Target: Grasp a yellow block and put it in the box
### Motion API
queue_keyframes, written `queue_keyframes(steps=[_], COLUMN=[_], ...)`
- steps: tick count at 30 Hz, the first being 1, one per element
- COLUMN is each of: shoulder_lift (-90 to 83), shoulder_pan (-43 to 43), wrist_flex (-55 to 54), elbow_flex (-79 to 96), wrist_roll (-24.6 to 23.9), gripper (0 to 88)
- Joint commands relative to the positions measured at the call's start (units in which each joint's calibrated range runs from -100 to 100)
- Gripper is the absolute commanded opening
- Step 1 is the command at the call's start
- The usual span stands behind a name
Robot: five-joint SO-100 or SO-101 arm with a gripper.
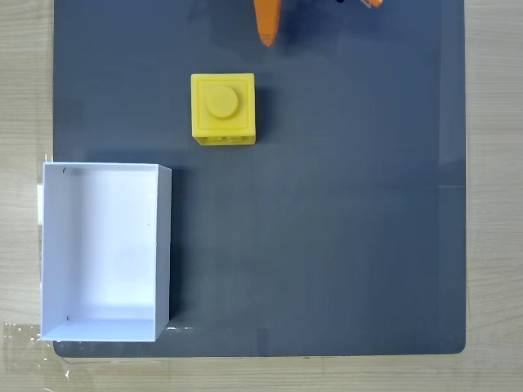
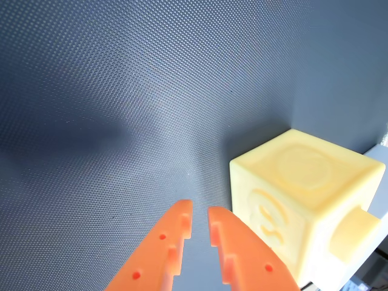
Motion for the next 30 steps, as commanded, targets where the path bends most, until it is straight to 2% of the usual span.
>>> queue_keyframes(steps=[1, 7, 12, 16, 20, 24, 28, 30], shoulder_lift=[-0.16, 4.41, 19.92, 34.75, 47.97, 59.16, 68.99, 73.65], shoulder_pan=[-0.08, 0.00, -0.25, -3.20, -6.15, -5.39, -3.28, -1.68], wrist_flex=[0.13, -5.02, -17.93, -22.47, -22.38, -21.25, -11.56, -4.93], elbow_flex=[-0.37, -1.82, -10.23, -21.72, -37.28, -52.93, -68.31, -75.18], wrist_roll=[0.19, 0.19, 0.24, 0.24, 0.24, 0.30, 0.51, 3.18], gripper=[3.2, 3.2, 3.5, 3.9, 3.9, 3.9, 4.0, 4.0])
